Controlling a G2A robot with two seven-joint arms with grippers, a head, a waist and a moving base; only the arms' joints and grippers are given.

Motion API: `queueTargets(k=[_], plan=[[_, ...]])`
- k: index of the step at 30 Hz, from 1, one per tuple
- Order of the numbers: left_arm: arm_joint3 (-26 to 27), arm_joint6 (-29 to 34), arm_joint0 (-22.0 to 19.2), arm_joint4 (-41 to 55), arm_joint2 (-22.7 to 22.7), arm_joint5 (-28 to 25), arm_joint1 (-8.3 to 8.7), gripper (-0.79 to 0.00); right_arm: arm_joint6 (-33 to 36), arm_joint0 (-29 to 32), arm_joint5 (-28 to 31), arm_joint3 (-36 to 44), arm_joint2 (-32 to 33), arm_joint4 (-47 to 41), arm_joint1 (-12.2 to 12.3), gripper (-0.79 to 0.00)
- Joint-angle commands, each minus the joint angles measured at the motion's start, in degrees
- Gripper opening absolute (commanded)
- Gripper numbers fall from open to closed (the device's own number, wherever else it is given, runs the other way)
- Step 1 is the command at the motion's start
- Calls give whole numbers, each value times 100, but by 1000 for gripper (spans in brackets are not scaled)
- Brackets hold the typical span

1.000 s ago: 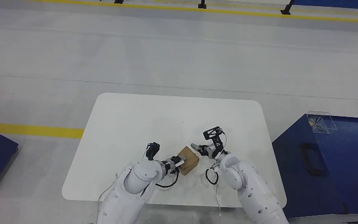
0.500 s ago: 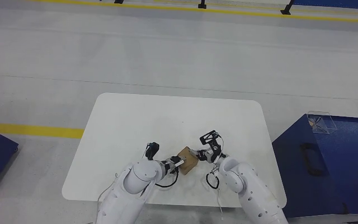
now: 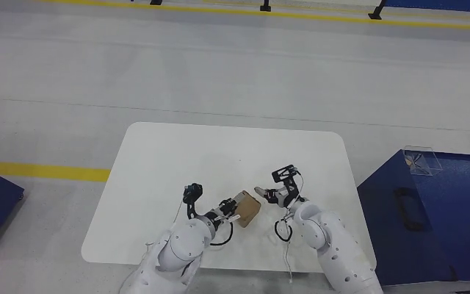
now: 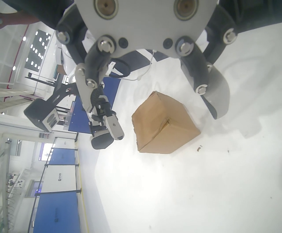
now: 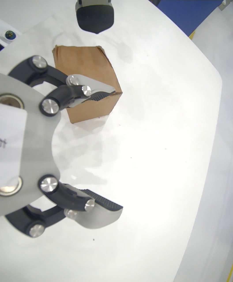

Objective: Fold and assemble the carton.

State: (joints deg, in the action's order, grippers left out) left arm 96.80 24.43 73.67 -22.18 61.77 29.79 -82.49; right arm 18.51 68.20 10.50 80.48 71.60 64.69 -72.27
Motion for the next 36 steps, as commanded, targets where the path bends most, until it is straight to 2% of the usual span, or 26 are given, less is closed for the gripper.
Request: queueTargets(k=[1, 3, 22, 27, 29, 31, 33, 36], plan=[[-10, -142, 31, -245, -97, -106, 6, 0, -17, 33, -135, 12, 172, -91, 16, 0], [-70, -198, 28, -240, -208, -184, -11, 0, -16, 48, -160, 17, 314, -309, 25, 0], [-55, -233, 26, -272, -204, -217, -9, 0, -22, 57, -192, 6, 323, -312, 25, 0], [-42, -1147, 115, -1987, -437, -1054, 88, 0, -545, 118, -615, -122, 600, -498, 23, 0], [-55, -1426, 190, -2718, -498, -1560, 151, 0, -588, 65, -675, -257, 728, -661, 26, 0], [-72, -2050, 333, -3585, -455, -2075, 232, 0, -536, -51, -707, -452, 872, -863, 32, 0], [-298, -2958, 521, -4465, -497, -2655, 305, 0, -613, -189, -845, -702, 893, -850, 24, 0], [-781, -3577, 520, -5370, -558, -3113, 368, 0, -572, -354, -782, -955, 837, -922, 7, 0]])
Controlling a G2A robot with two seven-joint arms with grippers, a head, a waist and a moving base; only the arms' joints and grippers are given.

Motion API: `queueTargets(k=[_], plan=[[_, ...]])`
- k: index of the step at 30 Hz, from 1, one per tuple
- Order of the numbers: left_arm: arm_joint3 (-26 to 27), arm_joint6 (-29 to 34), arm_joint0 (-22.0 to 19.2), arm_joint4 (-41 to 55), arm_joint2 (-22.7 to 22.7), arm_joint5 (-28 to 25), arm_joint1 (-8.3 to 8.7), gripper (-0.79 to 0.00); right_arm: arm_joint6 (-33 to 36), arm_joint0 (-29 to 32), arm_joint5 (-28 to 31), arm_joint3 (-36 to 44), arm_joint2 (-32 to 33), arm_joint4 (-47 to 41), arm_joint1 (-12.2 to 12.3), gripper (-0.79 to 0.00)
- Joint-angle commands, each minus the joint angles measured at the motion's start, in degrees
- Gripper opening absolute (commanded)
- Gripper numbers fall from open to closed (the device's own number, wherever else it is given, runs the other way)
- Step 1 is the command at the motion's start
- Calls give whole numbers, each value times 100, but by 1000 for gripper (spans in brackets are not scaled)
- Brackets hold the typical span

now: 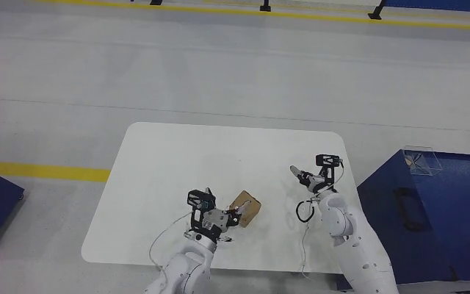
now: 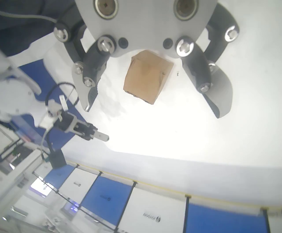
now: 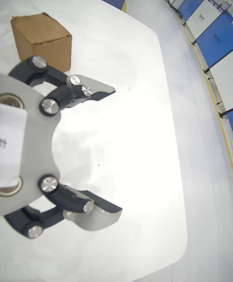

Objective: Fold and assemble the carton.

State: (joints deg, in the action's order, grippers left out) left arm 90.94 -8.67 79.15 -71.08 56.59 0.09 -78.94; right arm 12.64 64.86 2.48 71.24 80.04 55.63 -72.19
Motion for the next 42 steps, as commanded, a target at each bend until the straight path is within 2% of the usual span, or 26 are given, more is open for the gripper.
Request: queueTargets(k=[1, 3, 8, 15, 21, 24, 31, 32, 33, 35, 37, 39, 40, 42], plan=[[-343, -404, -79, -799, -60, -167, 27, 0, 15, -20, 20, -30, -8, -16, -1, 0], [-613, -499, -139, -1230, -140, -168, 35, 0, 15, -20, 20, -30, -8, -16, -1, 0], [-1123, -285, -360, -1913, -333, 90, 2, 0, 15, -20, 20, -30, -8, -16, -1, 0], [-1547, 141, -646, -1674, -558, 101, -127, 0, 15, -20, 20, -30, -8, -16, -1, 0], [-1821, 217, -799, -1529, -617, 125, -199, 0, 15, -20, 20, -30, -8, -16, -1, 0], [-1915, 275, -871, -1062, -587, -103, -244, 0, 15, -20, 20, -30, -8, -16, -1, 0], [-2221, 172, -1041, -1062, -690, -104, -319, -22, 15, -20, 20, -30, -8, -16, -1, 0], [-2253, 164, -1062, -1059, -700, -101, -329, -58, 15, -20, 20, -30, -8, -16, -1, 0], [-2283, 156, -1080, -1060, -710, -100, -338, -151, 15, -20, 20, -30, -8, -16, -1, 0], [-2344, 155, -1112, -984, -708, -107, -358, -191, 15, -20, 20, -30, -8, -16, -1, 0], [-2409, 164, -1162, -922, -701, -139, -375, -296, 15, -20, 20, -30, -8, -16, -1, 0], [-2468, 170, -1199, -870, -695, -171, -390, -342, 15, -20, 20, -30, -8, -16, -1, 0], [-2487, 168, -1212, -863, -697, -177, -396, -413, 15, -20, 20, -30, -8, -16, -1, 0], [-2490, 147, -1220, -727, -685, -244, -414, -474, 15, -20, 20, -30, -8, -16, -1, 0]])
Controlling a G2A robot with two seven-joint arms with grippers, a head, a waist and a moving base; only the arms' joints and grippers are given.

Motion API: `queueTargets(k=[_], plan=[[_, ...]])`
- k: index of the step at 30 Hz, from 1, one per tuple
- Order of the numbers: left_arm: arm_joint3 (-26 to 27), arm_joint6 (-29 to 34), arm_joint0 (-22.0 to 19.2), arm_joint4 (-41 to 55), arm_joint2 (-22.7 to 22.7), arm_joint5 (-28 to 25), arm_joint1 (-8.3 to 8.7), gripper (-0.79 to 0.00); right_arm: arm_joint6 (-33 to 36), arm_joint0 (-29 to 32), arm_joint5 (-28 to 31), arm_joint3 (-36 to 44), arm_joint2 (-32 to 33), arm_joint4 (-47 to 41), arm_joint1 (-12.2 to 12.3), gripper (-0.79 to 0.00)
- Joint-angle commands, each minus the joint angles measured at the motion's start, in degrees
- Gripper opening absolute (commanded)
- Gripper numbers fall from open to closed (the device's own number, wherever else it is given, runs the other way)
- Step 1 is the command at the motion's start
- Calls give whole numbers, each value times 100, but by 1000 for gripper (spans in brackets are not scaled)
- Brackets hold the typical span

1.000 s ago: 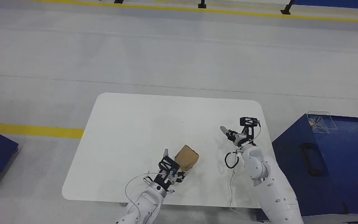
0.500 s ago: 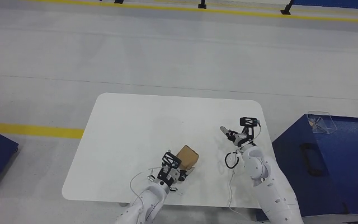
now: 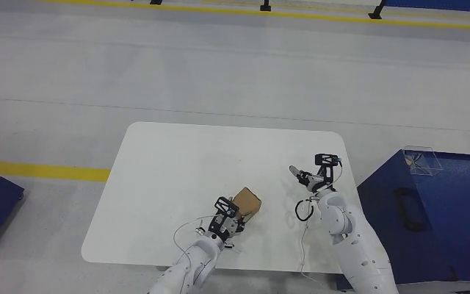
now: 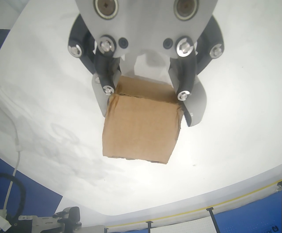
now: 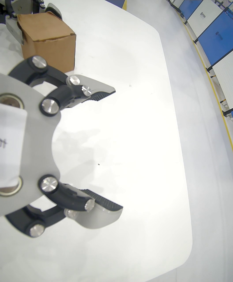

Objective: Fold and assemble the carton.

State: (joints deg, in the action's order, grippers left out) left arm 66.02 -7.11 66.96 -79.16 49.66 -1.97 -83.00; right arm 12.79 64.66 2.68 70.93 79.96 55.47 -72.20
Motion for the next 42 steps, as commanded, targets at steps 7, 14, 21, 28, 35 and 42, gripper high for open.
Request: queueTargets(k=[7, 14, 21, 28, 35, 42], plan=[[159, 78, 1, 349, 77, -3, -50, -785, 0, 0, 0, 0, 0, 0, 0, 0], [1127, 1506, 202, 2768, 510, 201, -164, -785, 0, 0, 0, 0, 0, 0, 0, 0], [1691, 3141, 124, 5446, 893, 1654, -320, -785, 0, 0, 0, 0, 0, 0, 0, 0], [1208, 4174, -304, 6370, 904, 2239, -375, -785, 0, 0, 0, 0, 0, 0, 0, 0], [715, 4275, -491, 6620, 920, 2561, -392, -200, 0, 0, 0, 0, 0, 0, 0, 0], [912, 4115, -278, 6755, 1268, 2626, -304, 0, 0, 0, 0, 0, 0, 0, 0, 0]])
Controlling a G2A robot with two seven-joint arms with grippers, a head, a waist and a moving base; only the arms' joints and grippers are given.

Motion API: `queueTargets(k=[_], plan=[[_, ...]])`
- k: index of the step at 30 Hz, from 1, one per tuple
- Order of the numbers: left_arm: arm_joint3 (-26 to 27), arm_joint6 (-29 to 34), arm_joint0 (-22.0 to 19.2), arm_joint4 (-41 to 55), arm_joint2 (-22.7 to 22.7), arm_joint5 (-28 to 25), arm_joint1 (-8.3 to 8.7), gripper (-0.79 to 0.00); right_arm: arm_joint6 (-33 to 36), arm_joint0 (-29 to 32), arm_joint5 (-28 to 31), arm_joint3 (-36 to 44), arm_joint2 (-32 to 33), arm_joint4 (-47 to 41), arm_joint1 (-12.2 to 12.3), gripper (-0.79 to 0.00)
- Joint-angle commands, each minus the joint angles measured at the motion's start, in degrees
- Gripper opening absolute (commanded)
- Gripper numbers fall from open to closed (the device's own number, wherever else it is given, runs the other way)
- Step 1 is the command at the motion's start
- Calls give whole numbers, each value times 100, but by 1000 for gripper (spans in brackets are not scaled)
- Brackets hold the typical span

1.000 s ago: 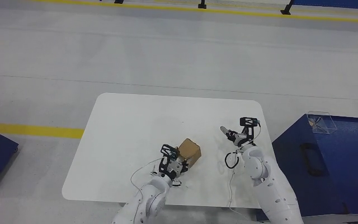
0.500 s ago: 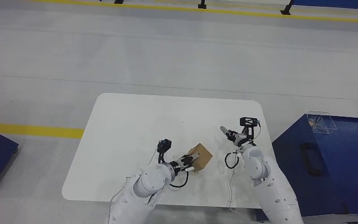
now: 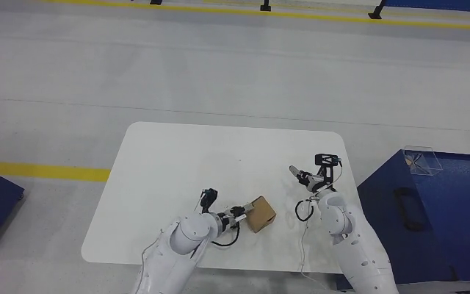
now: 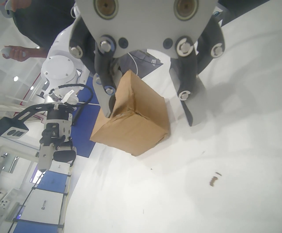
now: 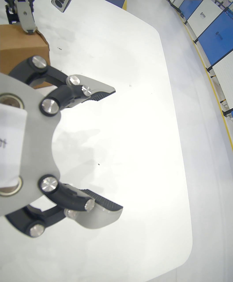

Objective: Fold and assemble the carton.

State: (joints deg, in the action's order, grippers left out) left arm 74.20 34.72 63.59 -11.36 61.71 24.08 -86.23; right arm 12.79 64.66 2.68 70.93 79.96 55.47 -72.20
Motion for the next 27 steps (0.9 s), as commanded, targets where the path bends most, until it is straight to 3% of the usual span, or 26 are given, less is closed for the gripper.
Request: queueTargets(k=[1, 5, 6, 7, 8, 12, 20, 27], plan=[[273, -194, 135, -43, 132, -3, 36, 0, 0, 0, 0, 0, 0, 0, 0, 0], [1303, -1389, 693, -680, 273, -232, 103, 0, 0, 0, 0, 0, 0, 0, 0, 0], [1604, -1770, 841, -983, 215, -394, 114, -209, 0, 0, 0, 0, 0, 0, 0, 0], [1791, -2137, 997, -1397, 109, -532, 127, -523, 0, 0, 0, 0, 0, 0, 0, 0], [1935, -2463, 1092, -1922, -57, -711, 141, -785, 0, 0, 0, 0, 0, 0, 0, 0], [1880, -3031, 1190, -3290, -692, -1127, 144, -785, 0, 0, 0, 0, 0, 0, 0, 0], [1142, -3424, 804, -4916, -1580, -1609, 63, -785, 0, 0, 0, 0, 0, 0, 0, 0], [827, -3363, 654, -5056, -1757, -1592, -26, -785, 0, 0, 0, 0, 0, 0, 0, 0]])
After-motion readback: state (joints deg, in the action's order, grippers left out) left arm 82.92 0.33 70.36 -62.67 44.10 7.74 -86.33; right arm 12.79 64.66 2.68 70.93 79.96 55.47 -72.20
